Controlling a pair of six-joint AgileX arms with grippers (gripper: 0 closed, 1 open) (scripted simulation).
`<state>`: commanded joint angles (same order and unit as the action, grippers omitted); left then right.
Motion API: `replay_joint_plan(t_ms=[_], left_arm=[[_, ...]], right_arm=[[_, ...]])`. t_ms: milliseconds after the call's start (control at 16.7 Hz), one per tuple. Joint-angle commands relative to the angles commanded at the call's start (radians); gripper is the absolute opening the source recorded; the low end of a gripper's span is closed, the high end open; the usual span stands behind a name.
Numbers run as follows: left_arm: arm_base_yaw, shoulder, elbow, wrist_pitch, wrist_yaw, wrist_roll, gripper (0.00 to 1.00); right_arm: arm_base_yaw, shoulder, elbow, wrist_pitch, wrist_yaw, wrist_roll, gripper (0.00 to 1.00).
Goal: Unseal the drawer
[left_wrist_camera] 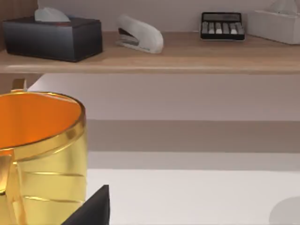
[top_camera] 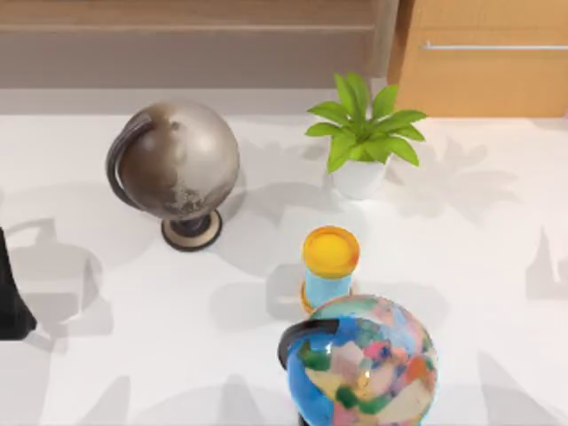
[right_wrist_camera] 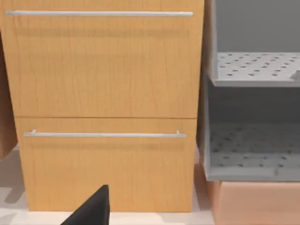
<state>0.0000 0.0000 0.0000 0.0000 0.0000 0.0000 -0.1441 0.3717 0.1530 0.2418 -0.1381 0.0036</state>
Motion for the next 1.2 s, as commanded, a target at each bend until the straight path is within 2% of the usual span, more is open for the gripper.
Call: replay_joint_plan(t_ms=[360,600,960,1200], left_arm=[[0.0,0.0,0.0,0.0,0.0,0.0,1.0],[0.0,0.0,0.0,0.0,0.0,0.0,1.0],[0.0,0.0,0.0,0.0,0.0,0.0,1.0],[0.0,0.0,0.0,0.0,0.0,0.0,1.0]], right_arm=[[-0.145,0.426,0.157,0.249,-0.147,0.008,1.0],[-0.202,0.587,0.22,0.347,-0.202,0.01,1.0],[-0.206,0.601,0.223,0.357,-0.207,0.01,1.0],[-0.183,0.674,0.261,0.403,-0.166,-0.09,1.0]])
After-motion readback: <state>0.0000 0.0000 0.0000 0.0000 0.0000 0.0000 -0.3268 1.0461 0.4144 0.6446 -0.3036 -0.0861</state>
